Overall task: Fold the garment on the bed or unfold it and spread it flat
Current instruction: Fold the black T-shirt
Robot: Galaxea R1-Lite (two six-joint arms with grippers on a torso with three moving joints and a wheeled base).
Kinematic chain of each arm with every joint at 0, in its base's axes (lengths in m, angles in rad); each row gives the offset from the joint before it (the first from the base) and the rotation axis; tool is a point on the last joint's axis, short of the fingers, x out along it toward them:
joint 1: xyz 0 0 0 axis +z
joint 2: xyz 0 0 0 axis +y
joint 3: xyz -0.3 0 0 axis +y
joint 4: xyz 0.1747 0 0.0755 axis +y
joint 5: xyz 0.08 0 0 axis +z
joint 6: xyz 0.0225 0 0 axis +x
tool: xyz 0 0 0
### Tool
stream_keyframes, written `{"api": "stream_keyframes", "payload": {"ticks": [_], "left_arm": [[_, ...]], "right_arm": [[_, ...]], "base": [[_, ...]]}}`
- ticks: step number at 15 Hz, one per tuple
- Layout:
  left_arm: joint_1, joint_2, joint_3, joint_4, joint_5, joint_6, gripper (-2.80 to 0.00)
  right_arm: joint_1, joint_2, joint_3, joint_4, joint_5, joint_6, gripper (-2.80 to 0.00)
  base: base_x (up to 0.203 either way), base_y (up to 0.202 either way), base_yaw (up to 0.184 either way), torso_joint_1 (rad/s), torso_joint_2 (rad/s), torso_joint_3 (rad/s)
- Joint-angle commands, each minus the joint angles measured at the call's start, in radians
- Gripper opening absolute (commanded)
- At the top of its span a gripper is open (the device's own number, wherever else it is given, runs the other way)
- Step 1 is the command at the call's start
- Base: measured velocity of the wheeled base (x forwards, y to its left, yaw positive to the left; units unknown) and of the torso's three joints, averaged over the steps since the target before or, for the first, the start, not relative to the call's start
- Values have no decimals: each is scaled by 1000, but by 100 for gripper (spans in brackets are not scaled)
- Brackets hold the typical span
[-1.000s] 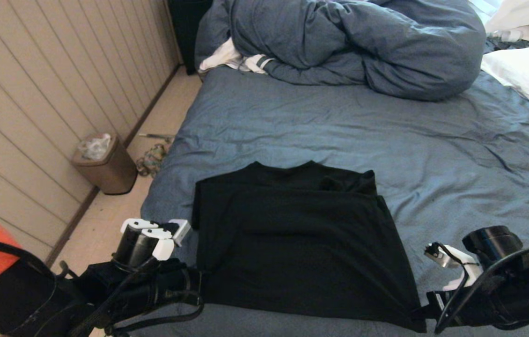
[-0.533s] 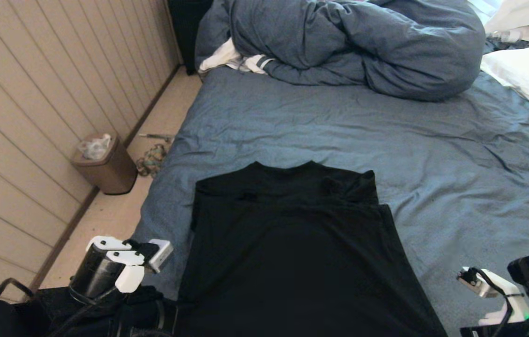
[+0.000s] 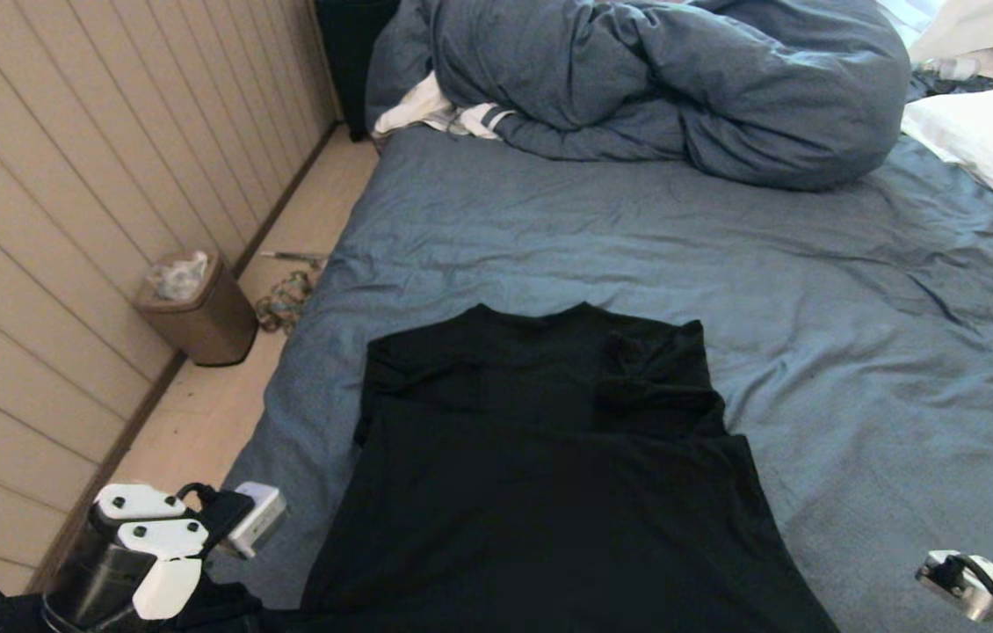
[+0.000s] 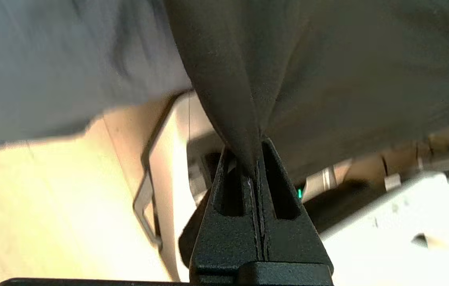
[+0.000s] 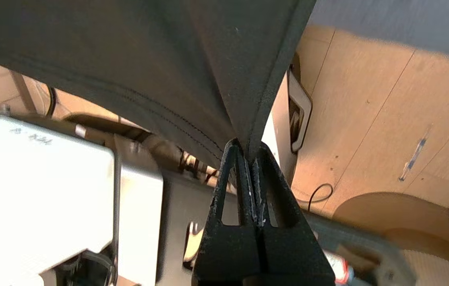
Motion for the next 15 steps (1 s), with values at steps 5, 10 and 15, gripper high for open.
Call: {"api": "stream_keyframes", "payload": {"ticks": [5,10,15], "left_arm": [[-114,-157,-47,219,-4,-80,-280],[-128,-212,-75,286,3,-96,-280],[-123,-266,-290,510,39,-95,-280]], "right_arm": [[1,-184,6,135,3,0,-280],[-1,-222,-12,167,6,1,-280],[1,-223,-142,218,3,29,-280]], "base": [[0,0,0,0,0,0],[0,0,0,0,0,0],[0,0,0,0,0,0]]}}
